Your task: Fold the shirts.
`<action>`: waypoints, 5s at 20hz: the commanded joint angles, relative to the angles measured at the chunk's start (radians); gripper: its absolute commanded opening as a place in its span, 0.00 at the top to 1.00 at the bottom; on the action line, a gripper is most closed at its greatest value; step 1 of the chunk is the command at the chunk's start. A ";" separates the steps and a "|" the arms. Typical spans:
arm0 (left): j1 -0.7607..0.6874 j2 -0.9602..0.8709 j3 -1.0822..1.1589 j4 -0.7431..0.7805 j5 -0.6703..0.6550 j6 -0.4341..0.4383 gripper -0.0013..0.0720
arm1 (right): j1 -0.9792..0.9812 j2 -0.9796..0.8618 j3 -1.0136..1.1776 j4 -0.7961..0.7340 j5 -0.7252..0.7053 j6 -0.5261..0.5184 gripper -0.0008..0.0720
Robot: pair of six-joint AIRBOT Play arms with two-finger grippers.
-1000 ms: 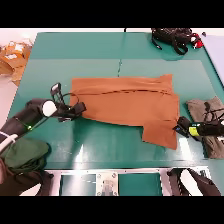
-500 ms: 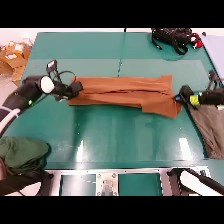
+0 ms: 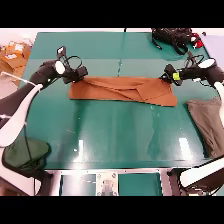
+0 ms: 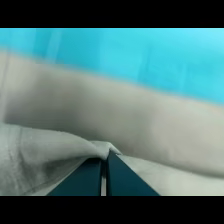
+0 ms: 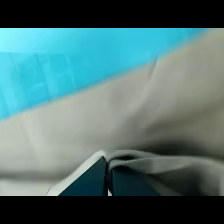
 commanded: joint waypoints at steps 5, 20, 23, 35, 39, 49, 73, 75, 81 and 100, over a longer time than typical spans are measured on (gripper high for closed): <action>0.040 -0.084 0.137 -0.001 -0.048 0.026 0.08 | -0.060 -0.135 0.225 0.003 0.035 -0.054 0.38; 0.140 -0.084 0.281 -0.118 -0.478 0.066 0.35 | -0.258 -0.341 0.272 0.222 0.491 -0.358 0.16; 0.140 -0.084 0.281 -0.143 -0.486 0.111 0.95 | -0.228 -0.364 0.272 0.234 0.490 -0.369 0.16; -0.063 -0.113 0.278 -0.312 -0.281 0.266 0.95 | -0.165 -0.254 0.449 0.232 0.616 -0.321 0.95; -0.253 -0.224 0.280 -0.332 -0.131 0.269 0.95 | -0.087 -0.067 0.449 0.232 0.653 -0.283 0.95; -0.395 -0.370 0.300 -0.636 0.117 0.272 0.95 | 0.139 0.135 0.446 0.187 0.640 -0.250 0.95; 0.411 -0.018 0.525 -0.469 -0.774 0.532 0.95 | 0.905 -0.258 0.440 -0.013 -0.257 0.013 0.51; 0.411 -0.020 0.514 -0.470 -0.793 0.534 0.95 | 0.801 -0.206 0.440 -0.066 -0.116 0.066 0.54; 0.411 -0.020 0.514 -0.470 -0.799 0.533 0.95 | 0.403 -0.127 0.431 -0.108 0.278 0.114 0.27; 0.411 -0.020 0.514 -0.469 -0.806 0.533 0.95 | 0.368 -0.261 0.276 0.433 0.166 -0.087 0.95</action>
